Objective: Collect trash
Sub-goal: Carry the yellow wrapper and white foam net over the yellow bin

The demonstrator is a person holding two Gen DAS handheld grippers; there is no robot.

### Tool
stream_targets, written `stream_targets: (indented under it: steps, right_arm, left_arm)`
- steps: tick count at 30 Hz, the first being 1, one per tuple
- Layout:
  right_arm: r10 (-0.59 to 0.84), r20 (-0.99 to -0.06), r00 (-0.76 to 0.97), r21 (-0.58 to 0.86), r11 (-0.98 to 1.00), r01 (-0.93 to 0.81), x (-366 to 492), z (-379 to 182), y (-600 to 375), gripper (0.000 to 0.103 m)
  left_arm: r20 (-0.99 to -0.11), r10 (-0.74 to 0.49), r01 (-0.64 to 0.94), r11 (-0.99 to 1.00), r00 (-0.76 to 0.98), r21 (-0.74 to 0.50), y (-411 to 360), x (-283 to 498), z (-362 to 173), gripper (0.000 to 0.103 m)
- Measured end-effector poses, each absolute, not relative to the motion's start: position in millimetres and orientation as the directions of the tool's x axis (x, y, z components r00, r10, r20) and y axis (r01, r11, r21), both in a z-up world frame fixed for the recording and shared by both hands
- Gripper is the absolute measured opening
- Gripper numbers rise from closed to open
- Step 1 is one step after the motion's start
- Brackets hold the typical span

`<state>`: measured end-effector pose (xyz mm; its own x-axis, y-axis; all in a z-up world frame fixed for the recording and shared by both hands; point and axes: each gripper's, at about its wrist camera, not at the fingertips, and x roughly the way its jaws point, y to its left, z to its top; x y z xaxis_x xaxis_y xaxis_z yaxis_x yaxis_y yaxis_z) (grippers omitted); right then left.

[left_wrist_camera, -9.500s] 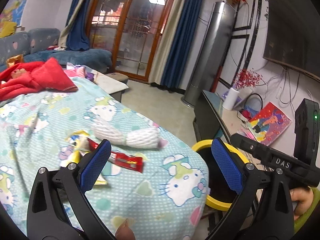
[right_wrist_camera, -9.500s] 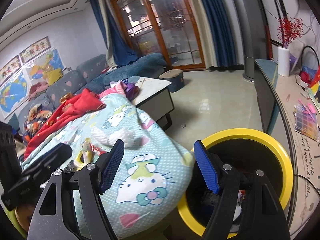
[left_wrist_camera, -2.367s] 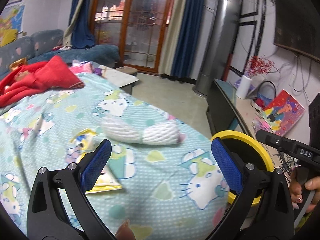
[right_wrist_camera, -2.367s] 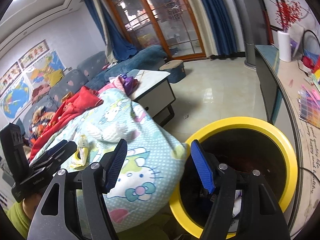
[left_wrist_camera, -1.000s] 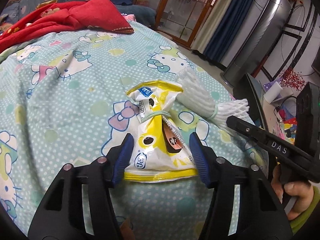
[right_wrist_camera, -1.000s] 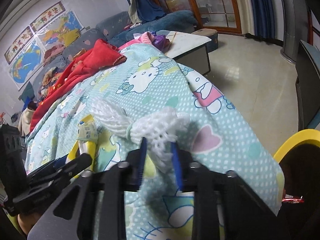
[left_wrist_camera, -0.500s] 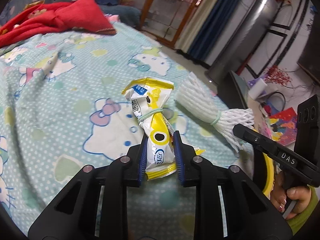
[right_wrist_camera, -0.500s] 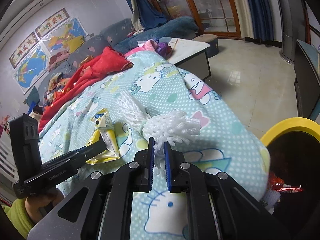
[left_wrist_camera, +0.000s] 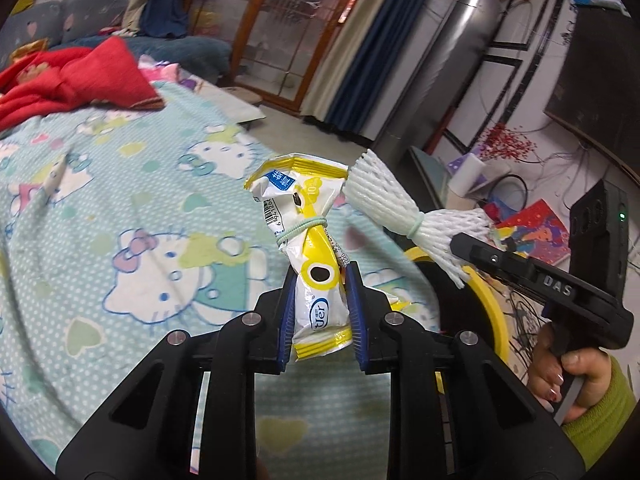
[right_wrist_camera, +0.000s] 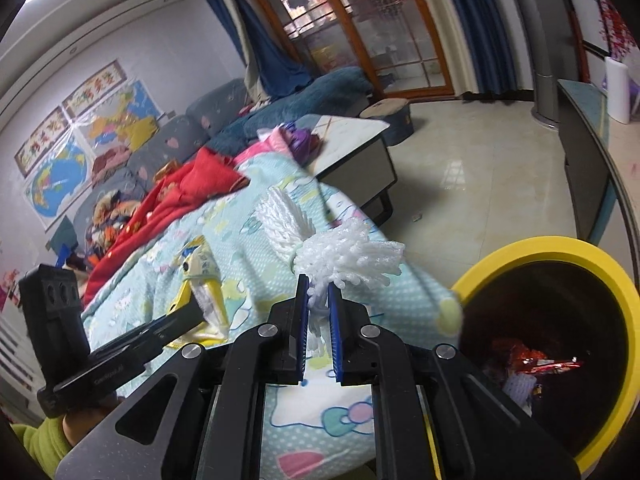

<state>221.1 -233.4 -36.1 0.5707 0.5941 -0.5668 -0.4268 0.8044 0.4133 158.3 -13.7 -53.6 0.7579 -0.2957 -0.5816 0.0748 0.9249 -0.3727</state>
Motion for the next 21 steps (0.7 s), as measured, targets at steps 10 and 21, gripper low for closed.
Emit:
stream_targets:
  steps: [10, 21]
  right_arm:
    - [0.555, -0.536, 0.636, 0.412, 0.830, -0.377, 213, -27, -271, 0.010]
    - [0.505, -0.523, 0.687, 0.406, 0.856, -0.320, 204, -22, -303, 0.010]
  left_arm:
    - [-0.560, -0.342, 0.160, 0.924, 0.755, -0.348, -41, 160, -41, 0.017]
    - [-0.550, -0.381, 0.229, 0.917, 0.744, -0.325, -65, 156, -36, 0.017]
